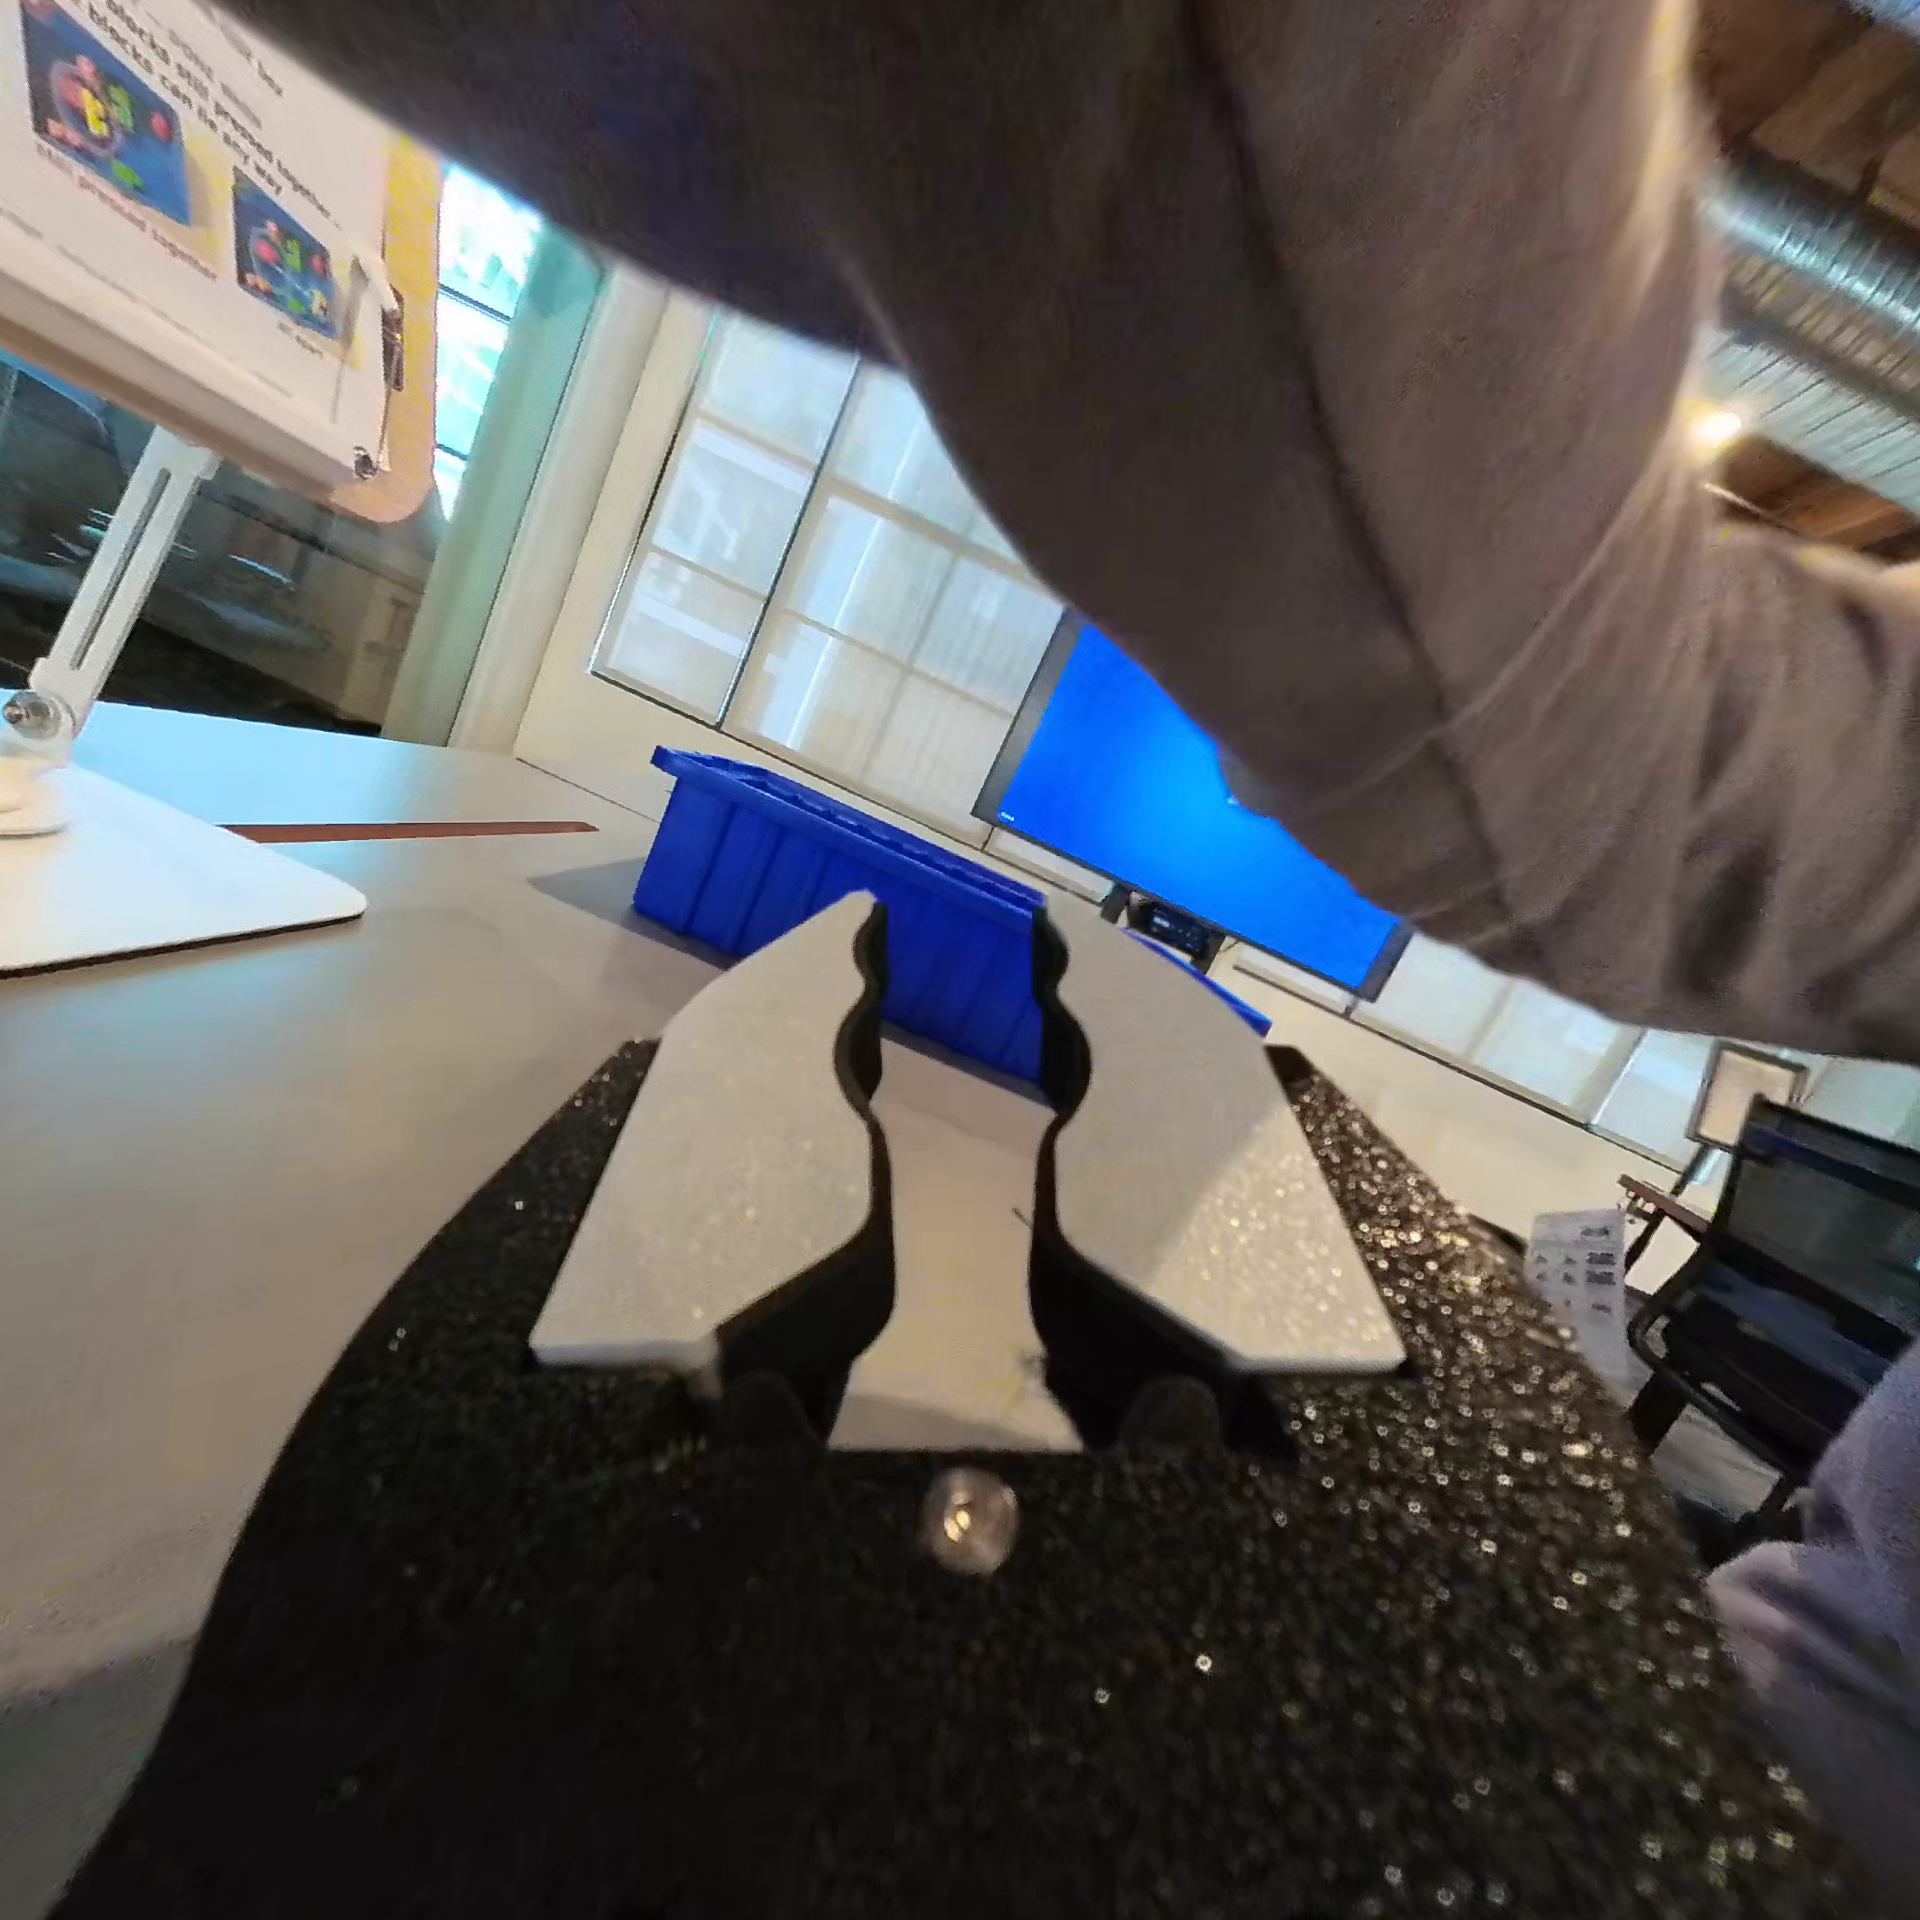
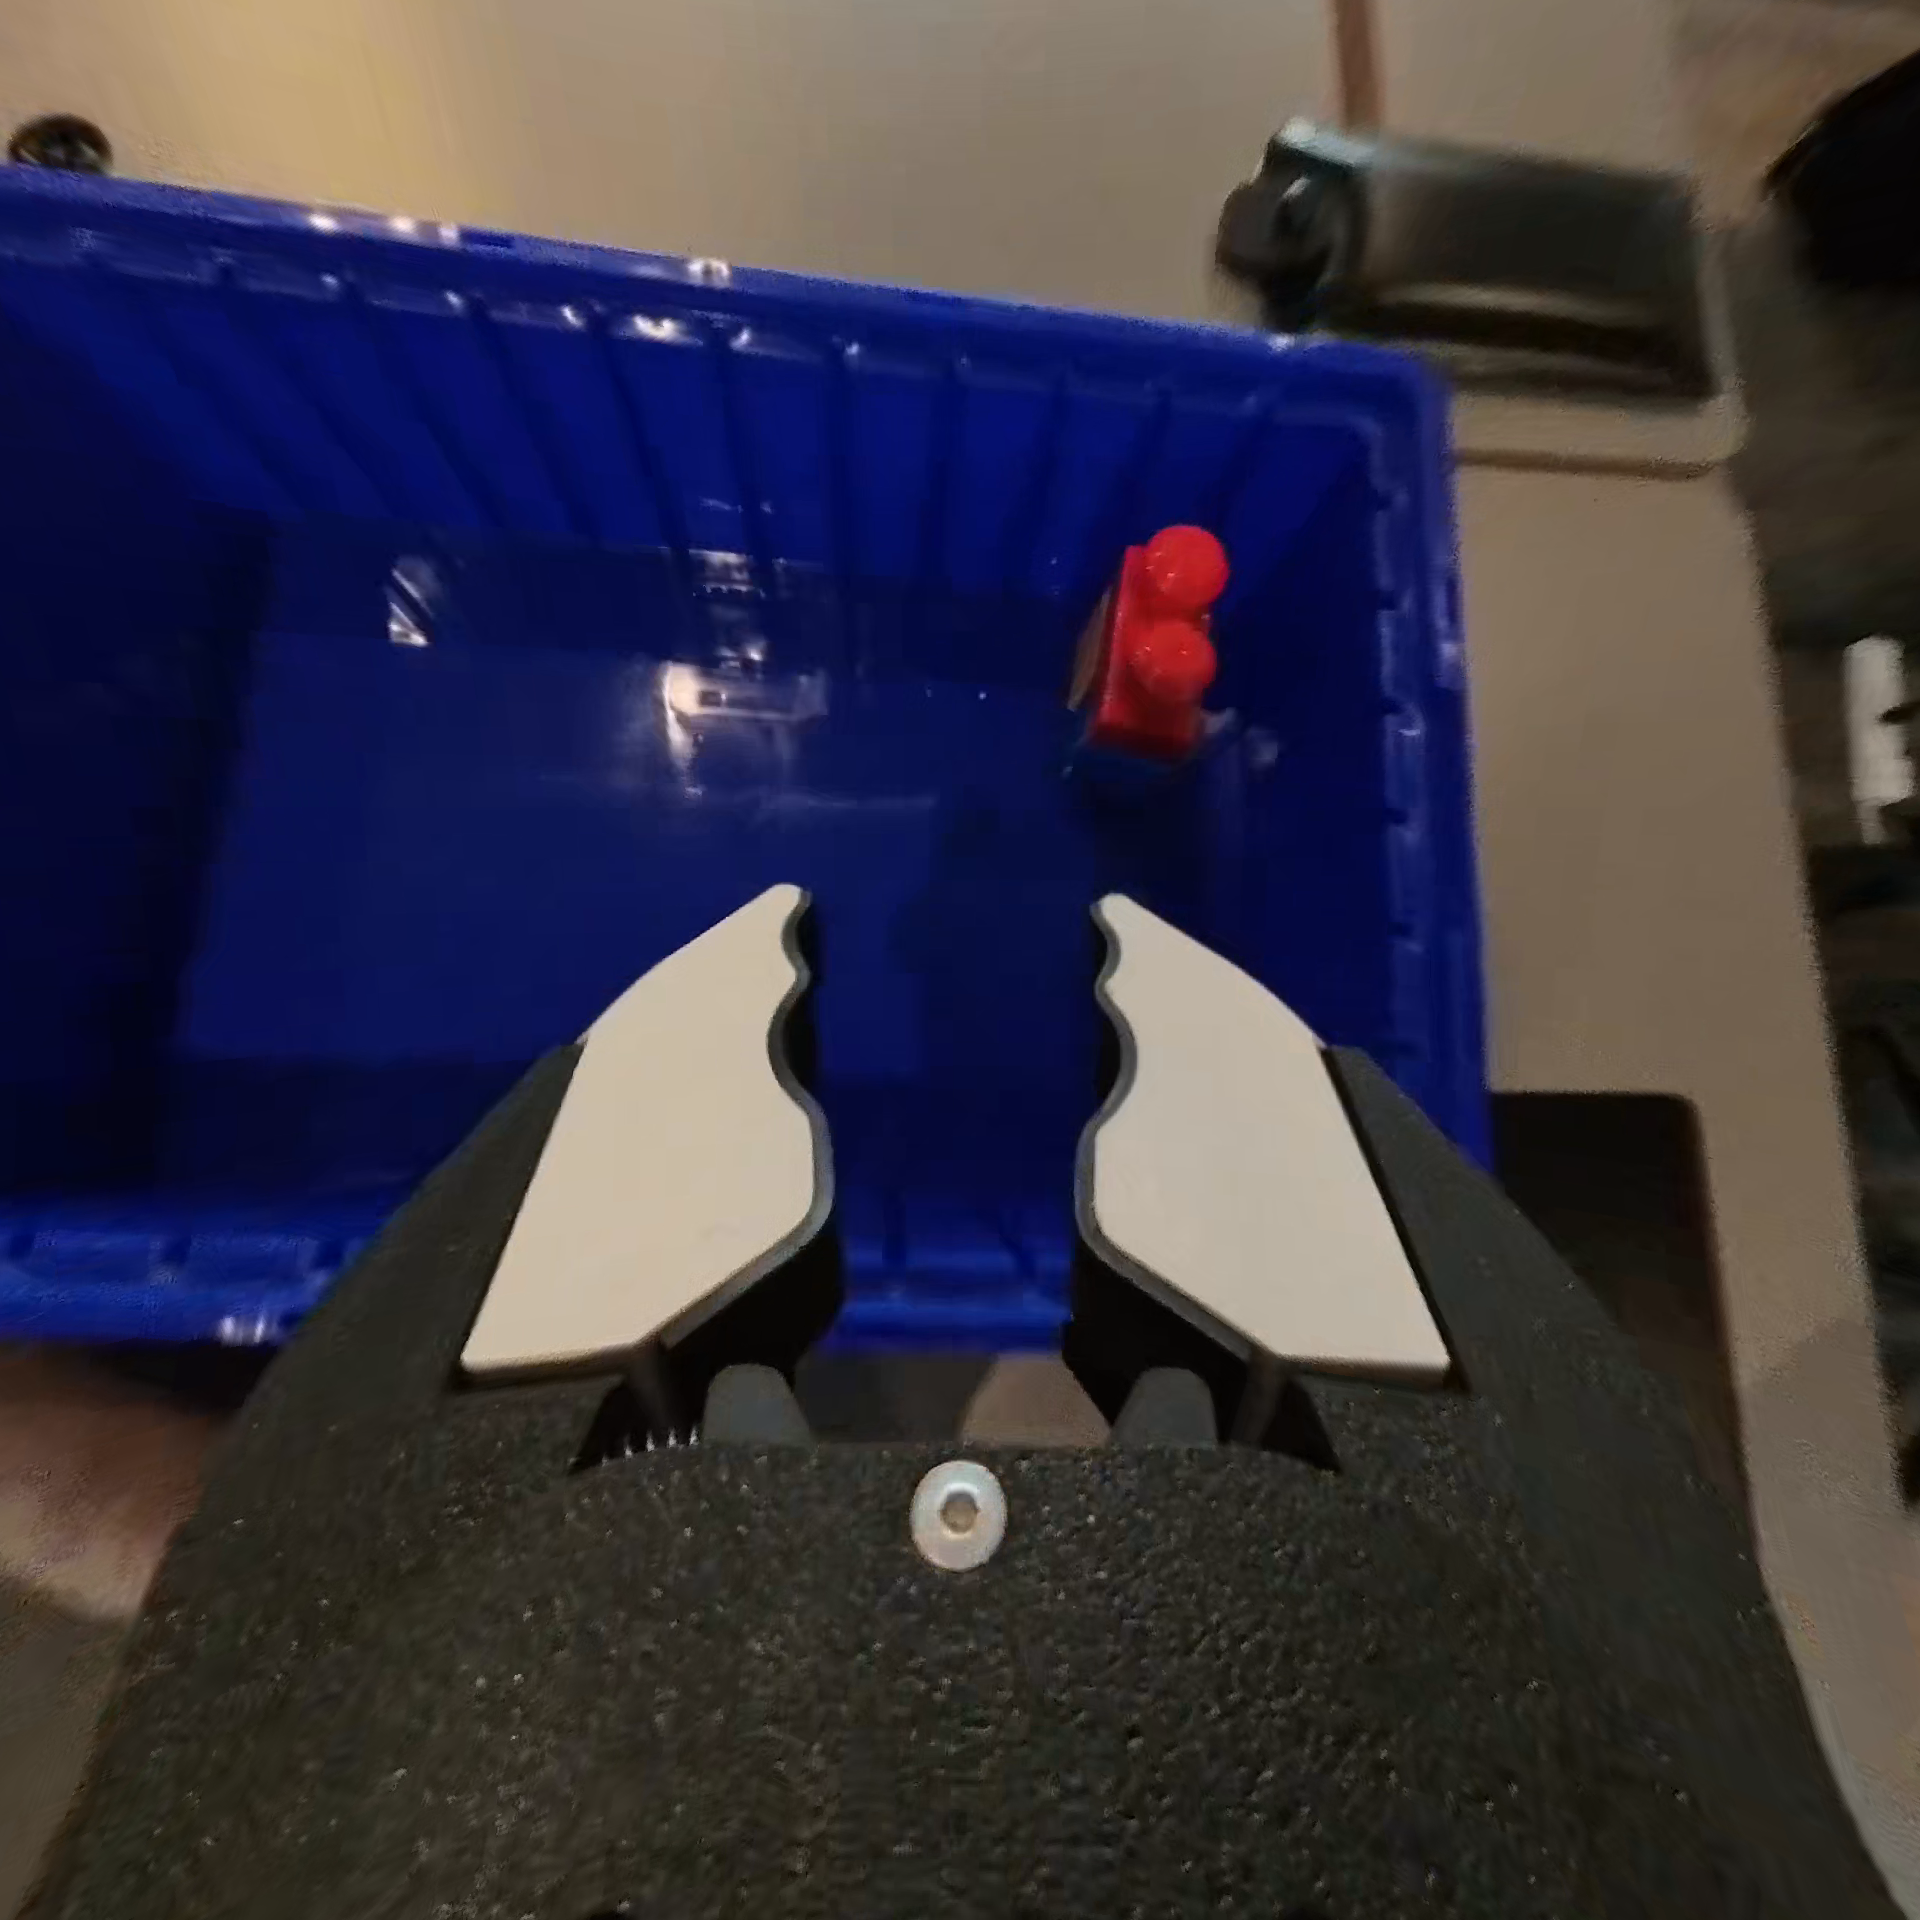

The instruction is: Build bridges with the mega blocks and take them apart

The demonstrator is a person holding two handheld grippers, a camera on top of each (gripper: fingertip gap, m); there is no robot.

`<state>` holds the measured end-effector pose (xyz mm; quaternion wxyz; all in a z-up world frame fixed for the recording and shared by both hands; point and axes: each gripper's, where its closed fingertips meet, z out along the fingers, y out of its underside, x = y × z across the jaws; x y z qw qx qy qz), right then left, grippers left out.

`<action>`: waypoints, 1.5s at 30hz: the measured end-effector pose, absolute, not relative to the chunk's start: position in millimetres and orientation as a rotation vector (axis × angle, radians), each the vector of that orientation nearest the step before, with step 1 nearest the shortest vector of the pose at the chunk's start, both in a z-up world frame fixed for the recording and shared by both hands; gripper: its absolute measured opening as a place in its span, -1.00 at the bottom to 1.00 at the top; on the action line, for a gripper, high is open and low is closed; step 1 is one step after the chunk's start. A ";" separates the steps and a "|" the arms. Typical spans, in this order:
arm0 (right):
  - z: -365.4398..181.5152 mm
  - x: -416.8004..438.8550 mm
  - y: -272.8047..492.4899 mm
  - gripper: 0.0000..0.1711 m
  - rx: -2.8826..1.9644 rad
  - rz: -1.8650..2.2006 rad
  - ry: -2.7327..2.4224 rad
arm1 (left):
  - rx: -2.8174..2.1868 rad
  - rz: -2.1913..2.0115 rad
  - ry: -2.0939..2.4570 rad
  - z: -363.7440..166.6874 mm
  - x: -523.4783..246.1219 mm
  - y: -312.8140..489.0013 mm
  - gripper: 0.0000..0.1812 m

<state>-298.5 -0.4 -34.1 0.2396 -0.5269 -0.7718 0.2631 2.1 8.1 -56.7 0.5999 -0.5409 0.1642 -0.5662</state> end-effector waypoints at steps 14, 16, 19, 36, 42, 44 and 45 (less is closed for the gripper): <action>-124.1 -404.6 28.4 -0.38 -1.650 0.316 -2.222 | -1.251 -1.334 0.368 -56.0 3.7 11.6 -0.72; -131.2 -406.5 37.8 -0.45 -1.623 0.184 -2.242 | -1.243 -1.349 0.334 -54.5 -0.6 14.7 -0.72; -139.0 -406.9 41.5 -0.51 -1.587 0.097 -2.264 | -1.236 -1.364 0.315 -53.8 -3.2 16.1 -0.72; 37.8 -152.4 64.5 -0.58 -1.294 0.510 -1.507 | -1.239 -1.399 0.323 -54.0 -2.8 14.6 -0.70; -4.9 -5.7 67.3 -0.58 -1.344 0.604 -1.100 | -1.248 -1.409 0.330 -55.2 -0.9 15.2 -0.66; -25.9 22.3 61.6 -0.58 -1.344 0.651 -1.024 | -1.248 -1.406 0.324 -55.3 -1.5 15.7 -0.63; -35.7 30.8 55.8 -0.58 -1.339 0.711 -1.001 | -1.245 -1.399 0.319 -55.1 -2.3 16.0 -0.61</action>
